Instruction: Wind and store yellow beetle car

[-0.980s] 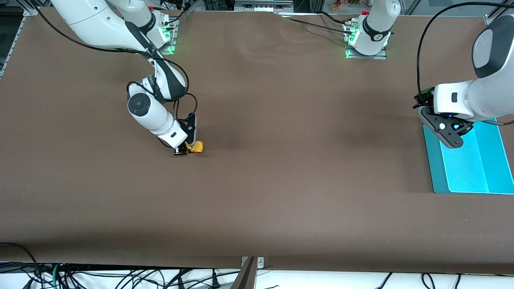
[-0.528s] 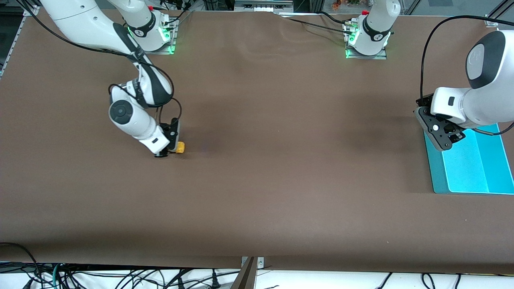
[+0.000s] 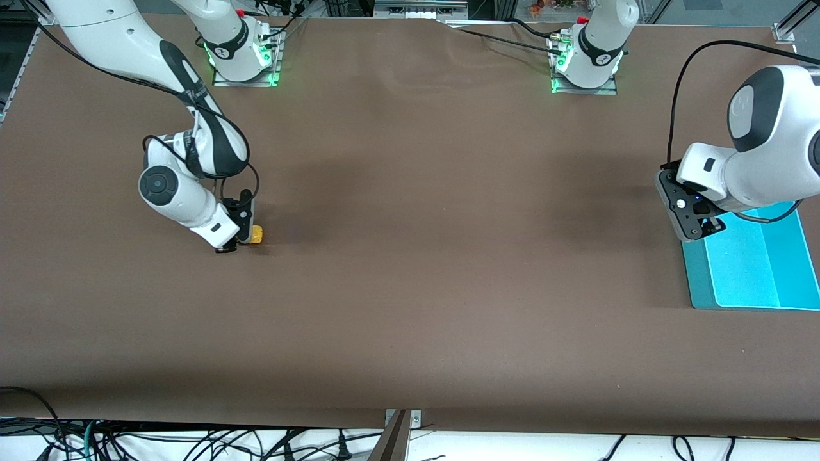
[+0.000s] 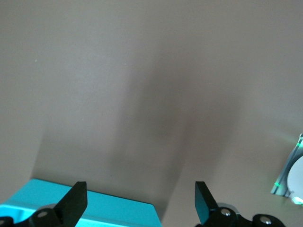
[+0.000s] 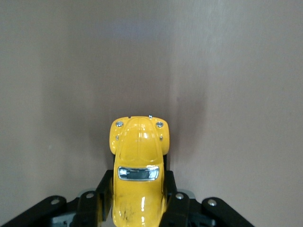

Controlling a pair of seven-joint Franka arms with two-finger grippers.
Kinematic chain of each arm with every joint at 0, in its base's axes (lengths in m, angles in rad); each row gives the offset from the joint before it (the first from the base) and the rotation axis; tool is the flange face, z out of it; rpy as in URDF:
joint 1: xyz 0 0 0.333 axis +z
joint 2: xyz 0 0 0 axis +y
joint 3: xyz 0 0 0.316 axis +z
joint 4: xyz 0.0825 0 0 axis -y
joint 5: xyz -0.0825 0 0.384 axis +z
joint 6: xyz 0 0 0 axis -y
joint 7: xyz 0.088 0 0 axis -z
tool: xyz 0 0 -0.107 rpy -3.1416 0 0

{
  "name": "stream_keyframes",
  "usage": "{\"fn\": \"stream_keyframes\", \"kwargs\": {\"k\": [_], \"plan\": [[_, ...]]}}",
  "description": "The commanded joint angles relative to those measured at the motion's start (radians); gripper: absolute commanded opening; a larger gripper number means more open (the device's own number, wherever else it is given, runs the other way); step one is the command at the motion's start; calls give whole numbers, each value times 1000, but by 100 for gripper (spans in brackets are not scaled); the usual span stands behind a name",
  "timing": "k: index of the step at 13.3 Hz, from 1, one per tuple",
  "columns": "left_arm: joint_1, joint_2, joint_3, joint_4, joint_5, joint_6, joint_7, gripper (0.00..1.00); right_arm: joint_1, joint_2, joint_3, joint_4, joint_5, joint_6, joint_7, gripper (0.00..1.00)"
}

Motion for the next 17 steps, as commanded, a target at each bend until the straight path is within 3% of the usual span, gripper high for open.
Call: {"fn": "stream_keyframes", "kwargs": {"k": [1, 6, 7, 8, 9, 13, 17], "plan": [[20, -26, -13, -56, 11, 48, 88, 100, -6, 81, -62, -25, -20, 25, -59, 10], [27, -29, -13, -147, -24, 157, 203, 100, -9, 80, -90, -34, -20, 25, -70, 12], [27, -29, -13, -164, -32, 185, 235, 100, -9, 77, -90, -33, -20, 25, -73, 19], [27, -29, -13, -174, -32, 205, 271, 100, -9, 71, -90, -33, -20, 25, -73, 51], [27, -29, -13, -190, -32, 220, 292, 100, -9, 53, -90, -33, -20, 22, -80, 99], [27, -31, -13, -228, -32, 259, 302, 100, -8, -49, -87, -24, -21, -105, -71, 100], [27, -37, -13, -236, -32, 262, 302, 100, -6, -84, -76, 8, -20, -177, -64, 100]]}}
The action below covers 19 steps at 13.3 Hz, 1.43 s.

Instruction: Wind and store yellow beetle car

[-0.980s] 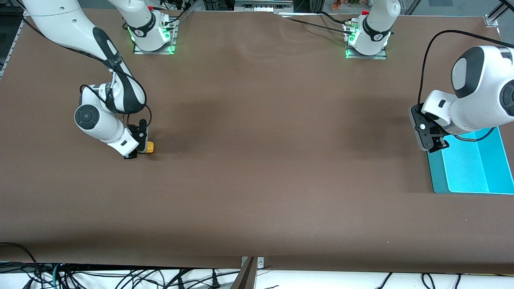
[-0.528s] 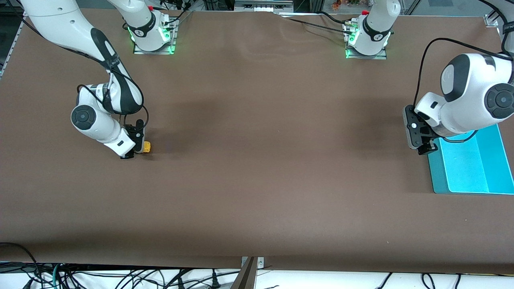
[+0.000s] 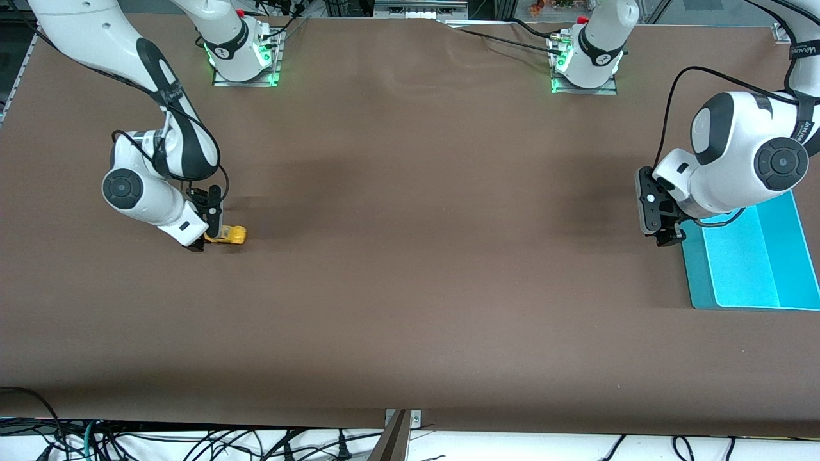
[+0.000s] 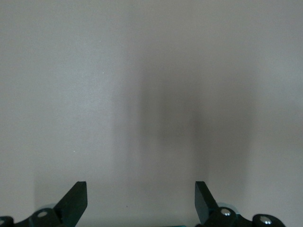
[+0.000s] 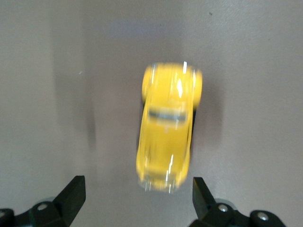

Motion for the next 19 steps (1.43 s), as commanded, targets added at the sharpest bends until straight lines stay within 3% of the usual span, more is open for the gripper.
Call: {"fn": "stream_keyframes", "kwargs": {"k": [1, 4, 7, 12, 19], "plan": [[18, -37, -13, -30, -22, 17, 36, 100, -5, -34, 12, 21, -14, -54, 7, 100], [18, -36, -13, -31, -22, 19, 34, 100, -2, -44, 18, 119, -10, -136, 87, 100], [30, -36, -13, -57, -22, 43, 36, 100, 2, -43, 67, 214, -10, -209, 274, 100], [61, -1, -17, -163, -5, 281, 100, 100, 31, -32, 90, 306, -9, -235, 604, 100], [147, 120, -17, -150, -6, 445, 258, 100, 18, -20, 76, 417, -3, -235, 647, 100]]}}
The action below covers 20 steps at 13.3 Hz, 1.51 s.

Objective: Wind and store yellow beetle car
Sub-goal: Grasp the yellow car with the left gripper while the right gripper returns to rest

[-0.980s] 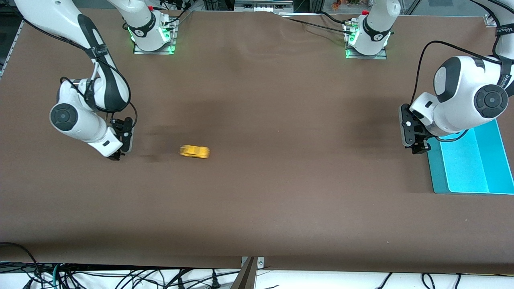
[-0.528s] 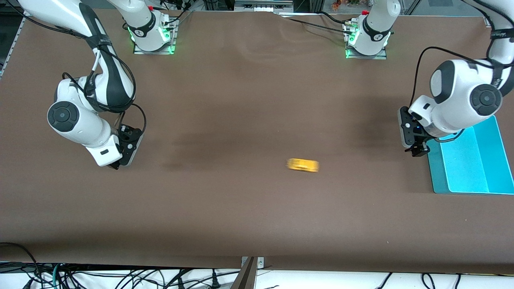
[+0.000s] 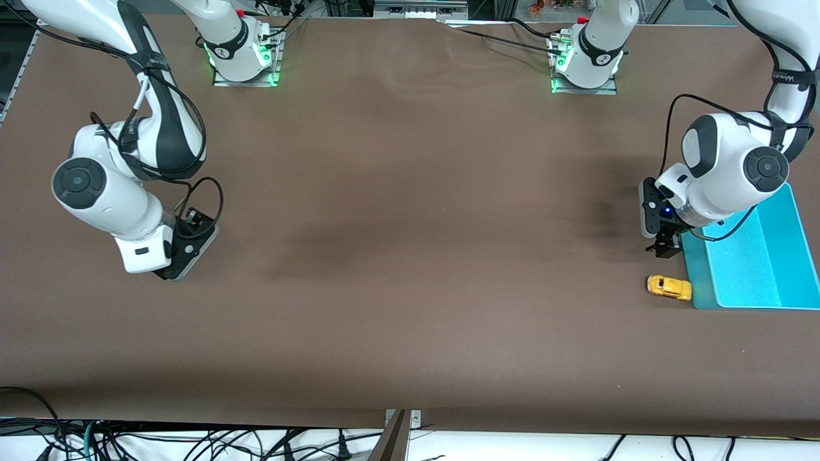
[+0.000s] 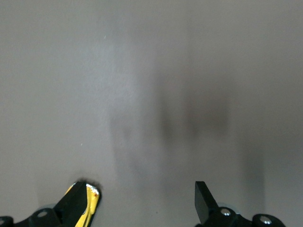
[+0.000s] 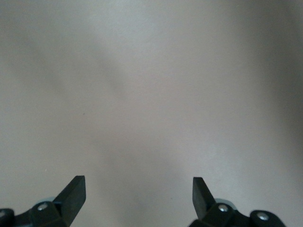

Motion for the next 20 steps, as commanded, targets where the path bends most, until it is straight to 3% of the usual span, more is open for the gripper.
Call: {"fn": "stream_keyframes", "kwargs": {"k": [1, 5, 9, 12, 16, 20], "plan": [[45, 39, -15, 17, -5, 55, 39, 100, -14, 6, -2, 63, -1, -23, 15, 100], [67, 71, -15, 95, -5, 58, 41, 100, -16, -17, -57, 157, 2, -101, 13, 100], [96, 156, -15, 149, -5, 104, 42, 100, -14, -23, -96, 263, 71, -260, 35, 100], [104, 225, -15, 215, -4, 132, 45, 100, -8, -79, -101, 287, 77, -421, 244, 100], [104, 271, -15, 278, 6, 132, 51, 100, 4, -210, -100, 214, 88, -561, 557, 100], [105, 317, -14, 289, 19, 144, 99, 100, -2, -354, -99, 54, 89, -563, 783, 100]]}}
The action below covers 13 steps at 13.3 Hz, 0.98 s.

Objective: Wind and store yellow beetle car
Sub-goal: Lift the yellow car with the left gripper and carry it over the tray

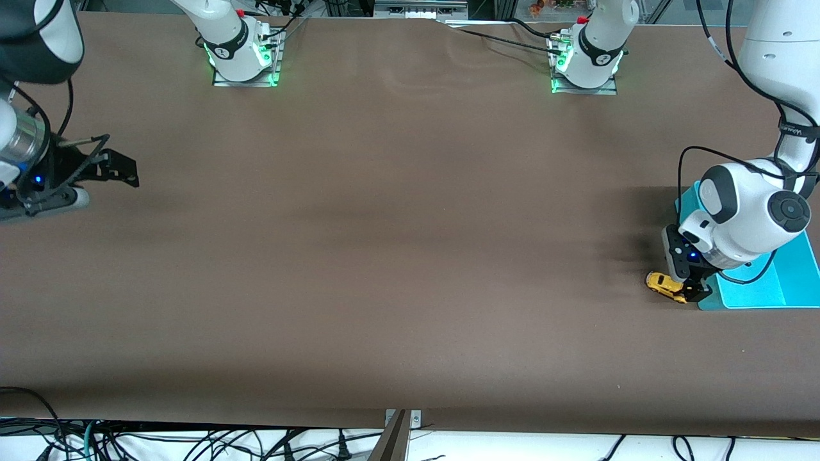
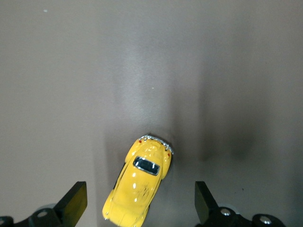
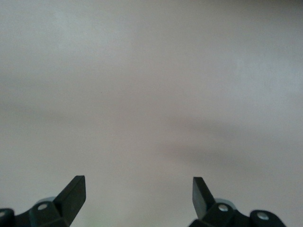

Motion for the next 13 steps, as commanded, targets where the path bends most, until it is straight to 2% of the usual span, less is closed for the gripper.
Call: {"fn": "stream_keyframes", "kwargs": {"k": [1, 5, 7, 9, 10, 12, 13], "plan": [[13, 46, -5, 31, 21, 23, 48, 100, -12, -90, -3, -109, 19, 10, 78, 100], [28, 57, -3, 33, 19, 26, 53, 100, -45, -89, 2, -112, 22, 10, 98, 100], [29, 63, -3, 33, 10, 27, 51, 100, -47, -87, 2, -112, 24, 10, 219, 100], [29, 71, -3, 33, 10, 56, 53, 100, -48, -86, 2, -107, 22, 22, 227, 100], [31, 74, -3, 33, 10, 61, 53, 97, -50, -87, 2, -101, 22, 29, 226, 100], [29, 74, -3, 33, 10, 61, 53, 70, -51, -90, -3, -98, 22, 36, 223, 100], [29, 77, -3, 33, 10, 61, 53, 60, -55, -90, -4, -98, 22, 58, 224, 100]]}}
